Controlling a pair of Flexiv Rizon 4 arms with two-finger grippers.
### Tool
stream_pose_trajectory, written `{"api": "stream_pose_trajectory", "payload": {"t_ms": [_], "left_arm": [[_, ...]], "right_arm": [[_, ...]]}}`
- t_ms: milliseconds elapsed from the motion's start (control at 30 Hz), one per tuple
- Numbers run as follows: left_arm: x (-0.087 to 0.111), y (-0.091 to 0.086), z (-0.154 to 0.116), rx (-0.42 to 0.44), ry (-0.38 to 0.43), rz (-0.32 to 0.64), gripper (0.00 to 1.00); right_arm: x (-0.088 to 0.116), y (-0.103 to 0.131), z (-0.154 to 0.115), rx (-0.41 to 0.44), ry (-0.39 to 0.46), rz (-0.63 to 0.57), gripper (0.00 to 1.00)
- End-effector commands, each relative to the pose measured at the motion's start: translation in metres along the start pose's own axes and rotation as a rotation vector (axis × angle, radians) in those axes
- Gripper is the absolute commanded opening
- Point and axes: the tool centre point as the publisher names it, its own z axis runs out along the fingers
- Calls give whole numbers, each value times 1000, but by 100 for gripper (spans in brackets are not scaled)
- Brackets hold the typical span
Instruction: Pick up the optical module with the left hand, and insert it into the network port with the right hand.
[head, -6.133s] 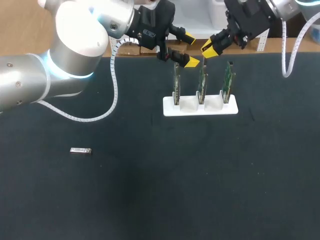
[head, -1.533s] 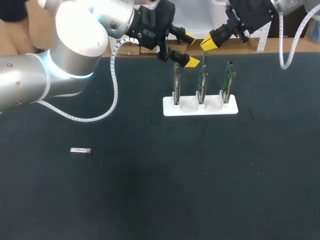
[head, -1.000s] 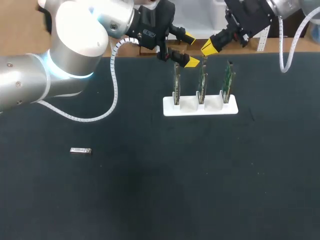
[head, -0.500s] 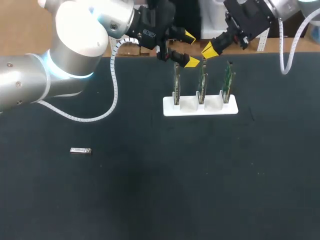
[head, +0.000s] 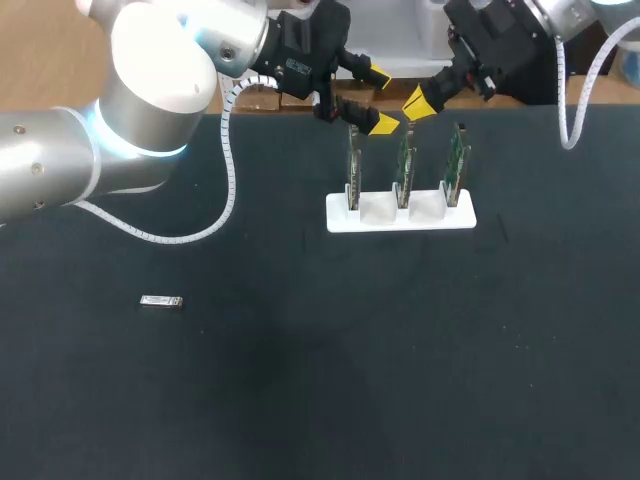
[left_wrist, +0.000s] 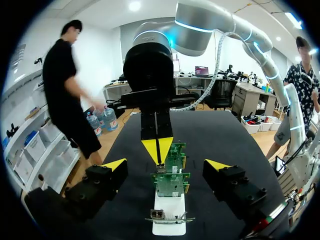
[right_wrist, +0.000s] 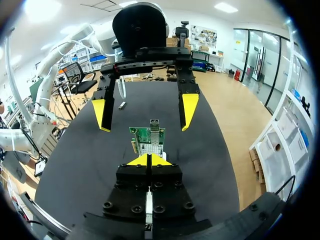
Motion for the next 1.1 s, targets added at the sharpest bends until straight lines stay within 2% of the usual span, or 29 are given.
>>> {"api": "stream_pose_trajectory", "payload": {"t_ms": [33,833,1100], "left_arm": [[-2,1,0,1,9,-4,100],[-2,1,0,1,9,-4,100],[-2,1,0,1,9,-4,100]], "right_arm": [[5,1,4,3,5,1,0],[14,-1,13,-10,35,18,0],[5,-1,6,-6,-10,15,0]]}}
